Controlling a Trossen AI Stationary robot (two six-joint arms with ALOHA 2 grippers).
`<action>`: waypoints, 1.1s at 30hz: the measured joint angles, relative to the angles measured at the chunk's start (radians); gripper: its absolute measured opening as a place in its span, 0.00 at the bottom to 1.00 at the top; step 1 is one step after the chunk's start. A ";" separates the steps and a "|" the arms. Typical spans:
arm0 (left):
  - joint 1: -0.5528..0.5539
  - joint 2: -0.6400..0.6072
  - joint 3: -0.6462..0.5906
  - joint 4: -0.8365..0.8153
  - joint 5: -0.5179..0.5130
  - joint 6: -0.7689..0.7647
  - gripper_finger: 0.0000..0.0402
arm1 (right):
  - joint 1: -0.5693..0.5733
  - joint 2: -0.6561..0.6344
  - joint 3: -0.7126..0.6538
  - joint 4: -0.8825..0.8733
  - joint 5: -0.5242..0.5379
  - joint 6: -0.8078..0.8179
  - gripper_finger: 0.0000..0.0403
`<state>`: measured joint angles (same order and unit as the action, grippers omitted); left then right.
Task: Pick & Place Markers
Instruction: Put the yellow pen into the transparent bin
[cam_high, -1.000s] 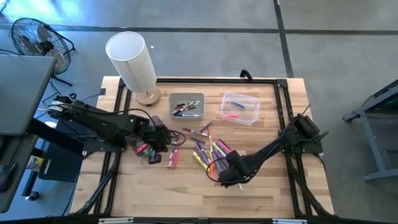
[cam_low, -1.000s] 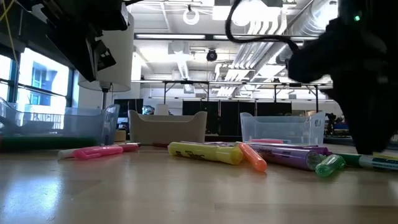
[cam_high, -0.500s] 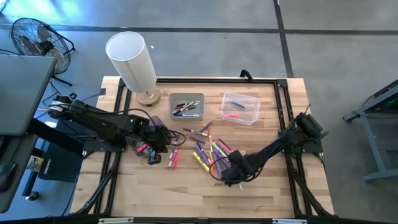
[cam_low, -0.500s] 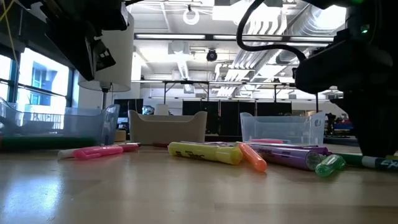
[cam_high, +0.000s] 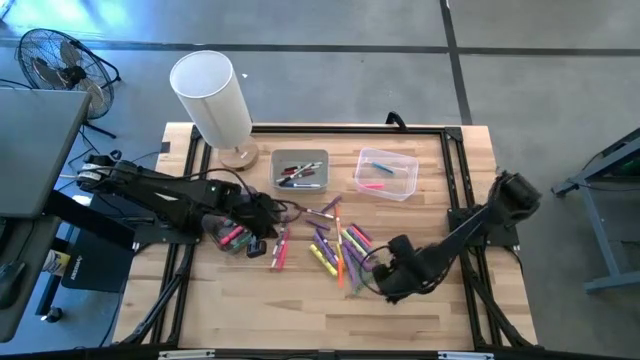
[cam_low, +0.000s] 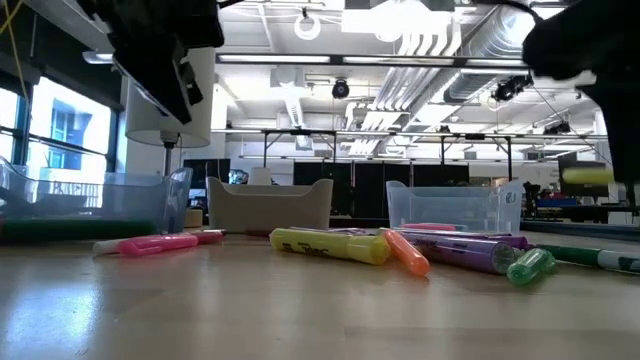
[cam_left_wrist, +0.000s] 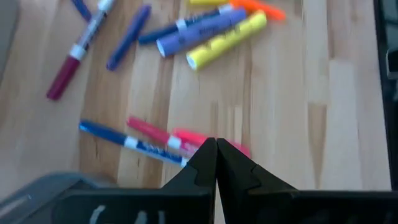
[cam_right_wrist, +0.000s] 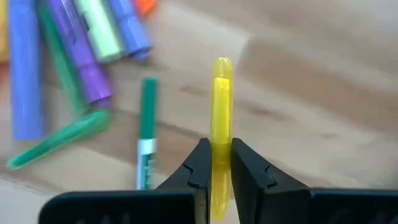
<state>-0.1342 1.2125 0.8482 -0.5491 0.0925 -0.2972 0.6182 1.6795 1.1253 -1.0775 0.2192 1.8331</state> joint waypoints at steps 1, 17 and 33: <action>0.007 0.000 0.000 0.013 0.002 -0.001 0.00 | 0.001 -0.028 -0.002 -0.022 0.018 -0.006 0.07; 0.098 0.001 0.000 0.199 -0.019 -0.102 0.00 | -0.475 -0.335 0.003 0.008 0.242 -0.872 0.07; 0.095 0.017 0.000 0.293 -0.156 -0.131 0.00 | -1.073 -0.122 0.004 0.220 -0.066 -1.714 0.07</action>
<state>-0.0391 1.2295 0.8486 -0.2561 -0.0633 -0.4280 -0.4550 1.5571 1.1294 -0.8575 0.1537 0.1187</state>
